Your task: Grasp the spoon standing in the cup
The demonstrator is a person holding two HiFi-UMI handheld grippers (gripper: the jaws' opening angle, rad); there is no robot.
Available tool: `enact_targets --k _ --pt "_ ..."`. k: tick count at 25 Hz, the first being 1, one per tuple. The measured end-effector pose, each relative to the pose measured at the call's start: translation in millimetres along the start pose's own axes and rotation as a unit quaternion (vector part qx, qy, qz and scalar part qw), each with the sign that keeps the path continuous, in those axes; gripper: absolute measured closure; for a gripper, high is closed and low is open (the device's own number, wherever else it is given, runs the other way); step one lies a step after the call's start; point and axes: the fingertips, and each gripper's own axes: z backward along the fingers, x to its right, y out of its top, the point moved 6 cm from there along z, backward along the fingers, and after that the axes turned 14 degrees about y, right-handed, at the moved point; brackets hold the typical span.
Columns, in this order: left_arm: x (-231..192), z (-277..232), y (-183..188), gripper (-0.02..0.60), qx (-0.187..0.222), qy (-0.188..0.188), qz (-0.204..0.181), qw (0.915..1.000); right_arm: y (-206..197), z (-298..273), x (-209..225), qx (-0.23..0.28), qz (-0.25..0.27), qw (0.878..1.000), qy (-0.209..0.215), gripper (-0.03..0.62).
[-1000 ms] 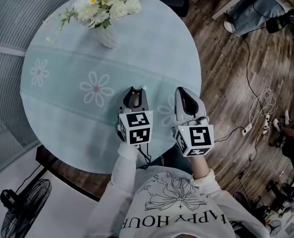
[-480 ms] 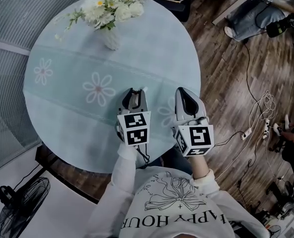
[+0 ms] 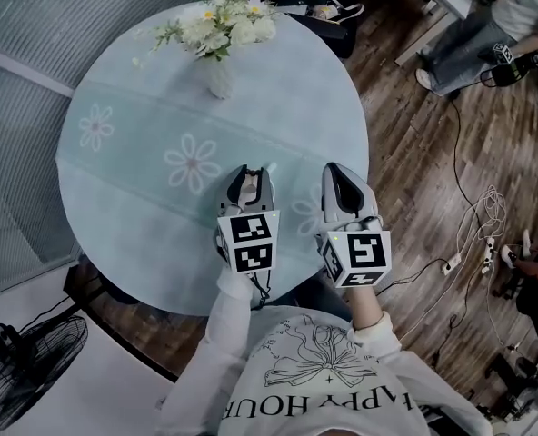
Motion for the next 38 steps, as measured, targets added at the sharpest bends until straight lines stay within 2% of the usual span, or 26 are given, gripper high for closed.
enact_targets --k 10,20,38 --pt "-9.3 44.3 16.0 0.462 0.046 0.030 0.016 0.9983 20.2 15.2 -14.0 0.029 0.017 0.999 0.027 0.583" --pt "-26.2 89.7 20.7 0.462 0.081 0.075 0.043 0.9929 37.6 25.8 -39.0 0.058 0.034 0.995 0.071 0.583" --pt "-59.7 171.6 13.2 0.462 0.136 0.157 0.081 0.9749 58.6 37.8 -96.0 0.097 0.056 0.982 0.153 0.583"
